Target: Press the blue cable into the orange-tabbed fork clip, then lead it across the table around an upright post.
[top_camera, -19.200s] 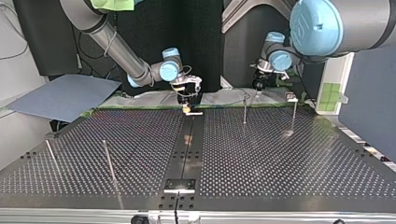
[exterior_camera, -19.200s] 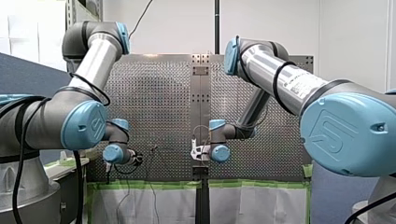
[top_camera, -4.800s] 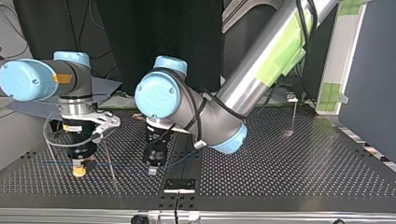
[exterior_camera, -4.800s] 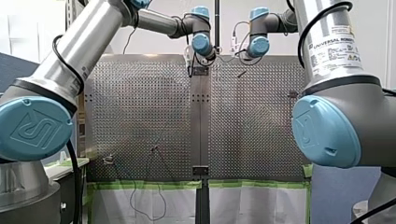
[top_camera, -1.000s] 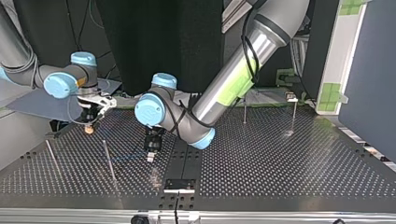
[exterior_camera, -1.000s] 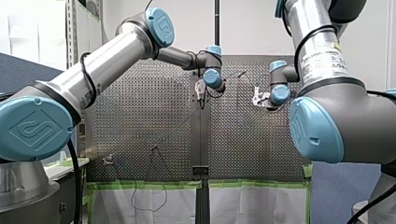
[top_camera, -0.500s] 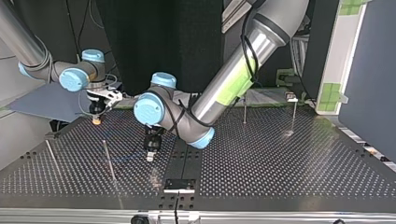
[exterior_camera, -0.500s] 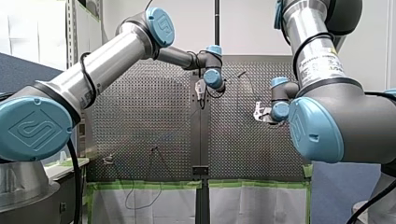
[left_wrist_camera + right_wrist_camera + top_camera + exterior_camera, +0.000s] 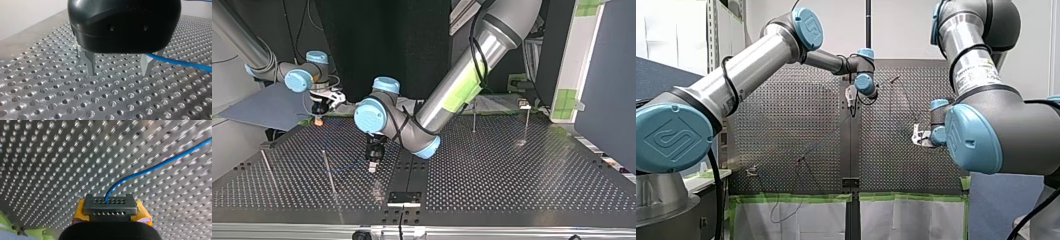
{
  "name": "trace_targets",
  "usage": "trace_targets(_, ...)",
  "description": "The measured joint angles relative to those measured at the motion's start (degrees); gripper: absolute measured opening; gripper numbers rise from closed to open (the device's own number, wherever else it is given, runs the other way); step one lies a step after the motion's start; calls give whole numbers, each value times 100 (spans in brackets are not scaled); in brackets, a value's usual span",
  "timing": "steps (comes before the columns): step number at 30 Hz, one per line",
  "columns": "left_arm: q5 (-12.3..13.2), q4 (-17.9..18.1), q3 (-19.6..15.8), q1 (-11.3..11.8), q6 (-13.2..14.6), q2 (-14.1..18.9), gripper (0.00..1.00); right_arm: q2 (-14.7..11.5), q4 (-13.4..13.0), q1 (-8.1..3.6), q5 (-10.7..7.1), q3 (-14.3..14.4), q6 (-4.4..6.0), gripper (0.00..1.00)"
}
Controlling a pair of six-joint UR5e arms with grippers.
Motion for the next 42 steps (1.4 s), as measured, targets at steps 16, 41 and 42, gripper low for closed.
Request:
trace_targets(16, 1, -8, 1, 2, 1, 2, 89, 531, -344, -328, 11, 3, 45, 0)
trace_targets(41, 4, -17, 1, 31, 6, 1, 89, 1172, -844, -618, -5, -2, 180, 0)
trace_targets(42, 4, -17, 1, 31, 6, 1, 89, 1179, -866, -625, -7, -2, 193, 0)
